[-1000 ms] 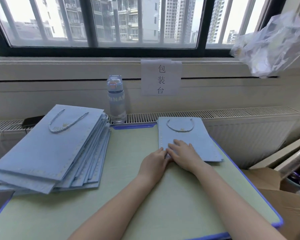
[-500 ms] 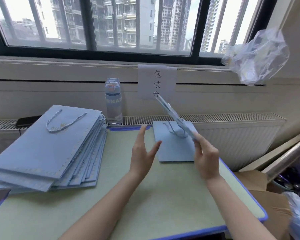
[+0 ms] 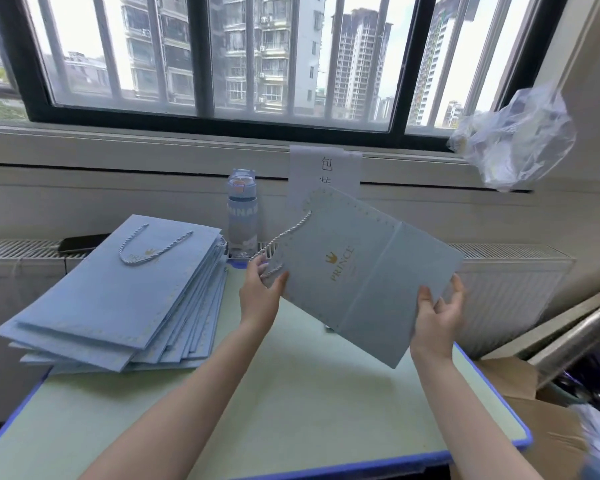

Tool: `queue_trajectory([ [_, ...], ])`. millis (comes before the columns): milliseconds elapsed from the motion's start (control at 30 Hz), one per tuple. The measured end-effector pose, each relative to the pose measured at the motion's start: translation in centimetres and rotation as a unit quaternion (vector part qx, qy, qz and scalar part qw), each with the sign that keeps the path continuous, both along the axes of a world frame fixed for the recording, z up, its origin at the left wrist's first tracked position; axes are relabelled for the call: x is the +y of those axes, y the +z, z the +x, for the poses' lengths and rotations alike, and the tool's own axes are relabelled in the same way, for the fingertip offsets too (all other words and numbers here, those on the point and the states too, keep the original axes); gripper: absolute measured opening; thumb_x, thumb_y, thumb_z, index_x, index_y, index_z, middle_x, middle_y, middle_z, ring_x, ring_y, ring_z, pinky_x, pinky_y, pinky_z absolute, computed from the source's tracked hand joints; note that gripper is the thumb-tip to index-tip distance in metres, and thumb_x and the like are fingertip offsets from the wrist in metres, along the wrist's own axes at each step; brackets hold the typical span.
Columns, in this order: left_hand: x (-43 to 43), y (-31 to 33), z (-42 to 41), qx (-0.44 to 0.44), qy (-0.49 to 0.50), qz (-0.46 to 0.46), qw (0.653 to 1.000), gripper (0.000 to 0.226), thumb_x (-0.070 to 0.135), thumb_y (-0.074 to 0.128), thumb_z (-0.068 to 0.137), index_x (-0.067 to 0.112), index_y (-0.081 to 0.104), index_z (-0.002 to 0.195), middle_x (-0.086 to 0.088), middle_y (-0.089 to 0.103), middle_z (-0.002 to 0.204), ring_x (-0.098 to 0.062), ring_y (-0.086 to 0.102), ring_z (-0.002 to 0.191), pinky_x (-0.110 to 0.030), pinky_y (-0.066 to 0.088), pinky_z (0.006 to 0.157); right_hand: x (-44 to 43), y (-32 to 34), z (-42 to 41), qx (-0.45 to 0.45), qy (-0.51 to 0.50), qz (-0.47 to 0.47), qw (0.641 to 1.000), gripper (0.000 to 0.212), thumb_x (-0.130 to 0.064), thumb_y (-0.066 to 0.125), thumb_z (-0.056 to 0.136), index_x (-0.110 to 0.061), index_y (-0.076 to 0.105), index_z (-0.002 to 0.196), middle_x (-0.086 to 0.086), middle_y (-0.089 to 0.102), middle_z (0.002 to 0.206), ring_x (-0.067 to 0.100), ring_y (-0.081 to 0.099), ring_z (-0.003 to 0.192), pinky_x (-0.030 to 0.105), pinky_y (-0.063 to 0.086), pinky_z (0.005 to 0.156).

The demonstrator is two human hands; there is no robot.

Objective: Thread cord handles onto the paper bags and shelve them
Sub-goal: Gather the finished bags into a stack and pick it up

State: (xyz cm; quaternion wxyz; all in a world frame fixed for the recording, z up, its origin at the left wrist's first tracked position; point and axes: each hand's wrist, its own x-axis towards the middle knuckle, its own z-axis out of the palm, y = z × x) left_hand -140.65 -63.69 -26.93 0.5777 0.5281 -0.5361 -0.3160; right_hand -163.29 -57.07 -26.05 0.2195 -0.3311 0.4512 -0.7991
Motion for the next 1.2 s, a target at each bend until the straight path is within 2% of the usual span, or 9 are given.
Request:
queue_trajectory([
  [133,0.2,-0.3,0.2,-0.04,0.018,-0.018,0.999,0.042,0.009,0.065,0.087,0.014,0.054,0.128,0.0,0.061,0.121,-0.015,0.055,0.109,-0.015,0.035,0.083,-0.4,-0.1,0.0,0.001,-0.005,-0.019,1.0,0.045,-0.001,0.05,0.095,-0.035,0.039,0.121,0.017,0.059,0.122,0.012,0.063,0.094,0.019,0.051,0.076],
  [333,0.5,-0.4,-1.5,-0.181,-0.052,-0.138,0.972,0.045,-0.001,0.061,0.085,0.011,0.056,0.128,0.008,0.058,0.124,-0.018,0.055,0.119,-0.012,0.034,0.096,-1.2,2.0,0.6,0.163,-0.086,-0.088,0.979,0.038,-0.018,0.054,0.087,-0.049,0.046,0.108,0.015,0.058,0.12,0.02,0.06,0.104,0.028,0.049,0.084],
  [467,0.6,-0.9,-3.3,-0.25,-0.121,-0.147,0.949,0.044,0.001,0.06,0.086,0.008,0.056,0.13,-0.004,0.058,0.132,-0.017,0.052,0.123,-0.002,0.024,0.096,-2.0,2.0,0.6,0.36,-0.135,-0.14,0.912,0.03,-0.003,0.054,0.089,-0.02,0.048,0.113,0.001,0.061,0.106,0.003,0.056,0.092,0.007,0.043,0.082],
  [567,0.6,-2.1,-4.1,-0.283,-0.149,-0.112,0.941,0.042,0.006,0.057,0.089,0.011,0.055,0.131,-0.003,0.054,0.136,-0.017,0.049,0.126,-0.009,0.024,0.1,-2.4,-0.1,-0.3,0.502,-0.122,-0.118,0.848,0.032,0.004,0.054,0.086,-0.021,0.056,0.105,-0.002,0.066,0.094,0.007,0.057,0.085,0.018,0.045,0.082],
  [667,0.5,-3.6,-3.9,-0.357,-0.102,-0.067,0.926,0.046,0.012,0.053,0.091,0.008,0.049,0.136,-0.006,0.049,0.141,-0.021,0.044,0.13,-0.022,0.024,0.108,-2.2,-3.8,-1.6,0.61,-0.049,0.022,0.79,0.048,0.01,0.048,0.072,-0.029,0.066,0.092,-0.007,0.07,0.094,0.008,0.062,0.09,0.049,0.042,0.097],
  [733,0.5,-4.1,-3.3,-0.391,-0.051,-0.045,0.918,0.048,0.012,0.05,0.091,0.005,0.045,0.138,-0.01,0.048,0.141,-0.024,0.042,0.13,-0.028,0.022,0.109,-1.6,-5.5,-2.2,0.609,0.062,0.174,0.771,0.049,0.01,0.046,0.076,-0.029,0.072,0.093,-0.01,0.068,0.107,0.005,0.06,0.106,0.052,0.024,0.111],
  [867,0.5,-3.8,-1.8,-0.442,-0.021,-0.064,0.895,0.05,0.012,0.05,0.089,0.003,0.044,0.138,-0.011,0.048,0.141,-0.024,0.041,0.131,-0.036,0.02,0.111,-1.0,-4.0,-2.6,0.524,0.177,0.275,0.786,0.038,0.004,0.05,0.081,-0.02,0.075,0.096,-0.007,0.064,0.115,0.007,0.057,0.112,0.016,0.027,0.101],
  [1100,1.1,0.1,4.6,-0.411,0.062,-0.128,0.9,0.045,0.004,0.057,0.083,0.0,0.056,0.127,-0.015,0.054,0.133,-0.031,0.046,0.128,-0.046,0.02,0.113,-3.8,-0.4,6.8,0.573,0.208,0.132,0.782,0.032,-0.001,0.056,0.086,-0.017,0.07,0.11,0.001,0.066,0.116,0.014,0.058,0.11,0.029,0.039,0.102],
  [1200,1.2,1.8,9.9,-0.397,0.137,-0.168,0.892,0.042,0.006,0.054,0.078,-0.001,0.062,0.119,-0.017,0.06,0.124,-0.033,0.054,0.117,-0.05,0.033,0.106,-4.8,0.5,14.0,0.565,0.239,0.061,0.788,0.036,-0.006,0.057,0.089,-0.016,0.062,0.122,0.001,0.062,0.123,0.015,0.055,0.115,0.02,0.036,0.101],
])
